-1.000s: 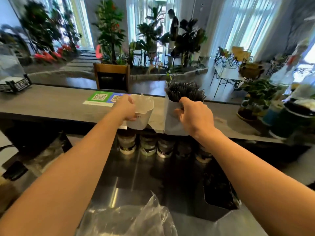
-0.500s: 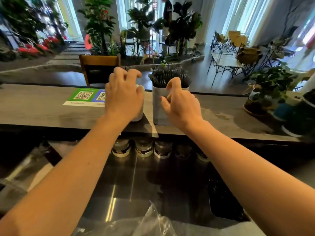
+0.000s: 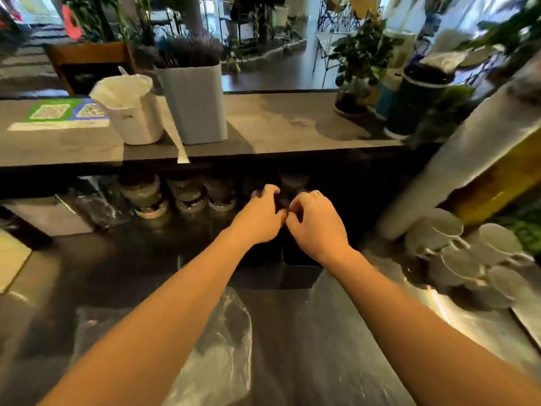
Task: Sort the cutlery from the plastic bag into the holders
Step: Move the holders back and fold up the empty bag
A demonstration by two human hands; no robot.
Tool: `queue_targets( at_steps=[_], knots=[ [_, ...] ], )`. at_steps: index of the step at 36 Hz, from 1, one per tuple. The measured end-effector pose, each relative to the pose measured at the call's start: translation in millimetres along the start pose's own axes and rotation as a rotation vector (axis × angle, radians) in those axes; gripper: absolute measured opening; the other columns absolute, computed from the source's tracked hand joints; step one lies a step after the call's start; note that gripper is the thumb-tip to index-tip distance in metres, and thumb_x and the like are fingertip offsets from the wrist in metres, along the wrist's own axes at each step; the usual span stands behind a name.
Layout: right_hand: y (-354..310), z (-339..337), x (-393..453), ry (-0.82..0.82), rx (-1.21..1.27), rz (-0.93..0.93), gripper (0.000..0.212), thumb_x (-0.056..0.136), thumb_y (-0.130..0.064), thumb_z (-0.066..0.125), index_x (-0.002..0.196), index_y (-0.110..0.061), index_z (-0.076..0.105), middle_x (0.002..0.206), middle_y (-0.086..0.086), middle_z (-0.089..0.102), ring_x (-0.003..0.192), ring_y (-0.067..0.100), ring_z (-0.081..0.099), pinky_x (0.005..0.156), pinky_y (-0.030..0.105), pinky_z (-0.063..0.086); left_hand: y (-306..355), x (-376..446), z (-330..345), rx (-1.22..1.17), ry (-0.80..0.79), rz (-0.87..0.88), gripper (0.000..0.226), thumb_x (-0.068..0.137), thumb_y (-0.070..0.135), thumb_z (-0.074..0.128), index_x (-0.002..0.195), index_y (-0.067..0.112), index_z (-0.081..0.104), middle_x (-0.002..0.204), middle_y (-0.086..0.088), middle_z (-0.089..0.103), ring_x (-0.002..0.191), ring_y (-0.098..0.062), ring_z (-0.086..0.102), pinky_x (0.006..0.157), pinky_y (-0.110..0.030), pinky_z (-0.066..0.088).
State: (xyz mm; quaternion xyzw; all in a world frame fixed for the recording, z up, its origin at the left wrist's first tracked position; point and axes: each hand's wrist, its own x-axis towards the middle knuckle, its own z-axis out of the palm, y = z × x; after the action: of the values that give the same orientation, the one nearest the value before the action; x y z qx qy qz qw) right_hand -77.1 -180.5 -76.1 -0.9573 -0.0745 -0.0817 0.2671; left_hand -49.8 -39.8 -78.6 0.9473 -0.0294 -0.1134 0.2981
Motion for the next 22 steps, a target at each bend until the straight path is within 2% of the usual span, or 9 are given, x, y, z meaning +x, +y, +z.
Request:
queue_targets(
  at_steps=[2,4,7,10,13,16,19,20,22],
  knots=[
    [28,4,-14,-0.045,0.028,0.052,0.015,0.093,-0.025,0.06,0.106,-0.017,0.064,0.111,0.002,0.055,0.105,0.02,0.054,0.087,0.037,0.051,-2,1,39,0.102,-0.153,-0.16,0.079,0.103,0.044,0.044,0.157,0.014,-0.005,0.149,-0.027,0.036,0.12,-0.042,0.053,0.097,-0.047,0.044],
    [51,8,-27,-0.061,0.06,0.095,0.018,0.094,-0.023,0.061,0.11,-0.015,0.063,0.118,0.004,0.052,0.112,0.021,0.052,0.091,0.032,0.047,-4,-1,71,0.101,-0.219,-0.304,0.084,0.105,0.046,0.037,0.154,0.009,-0.02,0.154,-0.031,0.029,0.127,-0.044,0.049,0.103,-0.049,0.041],
    [76,12,-43,-0.031,0.098,0.182,0.024,0.094,-0.02,0.064,0.117,-0.015,0.06,0.127,0.004,0.045,0.115,0.022,0.05,0.089,0.029,0.045,-9,-7,104,0.082,-0.206,-0.388,0.071,0.107,0.039,0.035,0.158,0.01,-0.005,0.158,-0.024,0.027,0.136,-0.04,0.042,0.11,-0.044,0.037],
    [91,18,-52,-0.107,0.193,0.319,0.041,0.095,-0.021,0.062,0.134,-0.017,0.049,0.139,0.007,0.041,0.121,0.025,0.049,0.093,0.034,0.046,-7,-14,119,0.146,-0.217,-0.362,0.056,0.109,0.031,0.029,0.157,0.009,0.013,0.158,-0.019,0.028,0.135,-0.034,0.041,0.104,-0.037,0.037],
    [97,28,-56,-0.282,0.368,0.456,0.061,0.099,-0.026,0.055,0.153,-0.016,0.028,0.152,0.013,0.037,0.13,0.03,0.048,0.1,0.038,0.042,3,-18,122,0.082,-0.166,-0.374,0.043,0.109,0.018,0.031,0.148,0.002,0.035,0.15,-0.018,0.038,0.108,-0.025,0.045,0.064,-0.014,0.051],
    [98,36,-59,-0.398,0.423,0.466,0.064,0.104,-0.034,0.047,0.158,-0.017,0.018,0.156,0.014,0.038,0.137,0.029,0.044,0.105,0.037,0.039,-1,-17,123,0.062,-0.138,-0.33,0.038,0.107,0.015,0.036,0.141,-0.001,0.043,0.142,-0.02,0.048,0.099,-0.019,0.056,0.074,-0.018,0.054],
    [91,33,-55,-0.342,0.402,0.409,0.056,0.105,-0.036,0.045,0.156,-0.022,0.026,0.146,0.012,0.045,0.122,0.027,0.055,0.098,0.037,0.046,4,-29,105,0.267,-0.103,-0.245,0.038,0.108,0.014,0.034,0.14,-0.004,0.044,0.131,-0.021,0.056,0.068,-0.003,0.044,0.043,-0.004,0.038],
    [86,28,-53,-0.313,0.386,0.371,0.054,0.104,-0.035,0.046,0.154,-0.024,0.03,0.141,0.011,0.048,0.115,0.027,0.058,0.096,0.04,0.049,4,-32,97,0.32,-0.106,-0.228,0.038,0.107,0.015,0.037,0.137,-0.007,0.045,0.123,-0.018,0.059,0.071,-0.006,0.048,0.046,-0.004,0.039],
    [75,16,-47,-0.259,0.361,0.29,0.05,0.103,-0.032,0.048,0.151,-0.025,0.035,0.135,0.008,0.05,0.11,0.026,0.058,0.093,0.042,0.051,10,-34,76,0.325,-0.1,-0.265,0.043,0.102,0.027,0.053,0.13,-0.006,0.051,0.119,-0.013,0.058,0.097,-0.021,0.059,0.079,-0.013,0.047]
  ],
)
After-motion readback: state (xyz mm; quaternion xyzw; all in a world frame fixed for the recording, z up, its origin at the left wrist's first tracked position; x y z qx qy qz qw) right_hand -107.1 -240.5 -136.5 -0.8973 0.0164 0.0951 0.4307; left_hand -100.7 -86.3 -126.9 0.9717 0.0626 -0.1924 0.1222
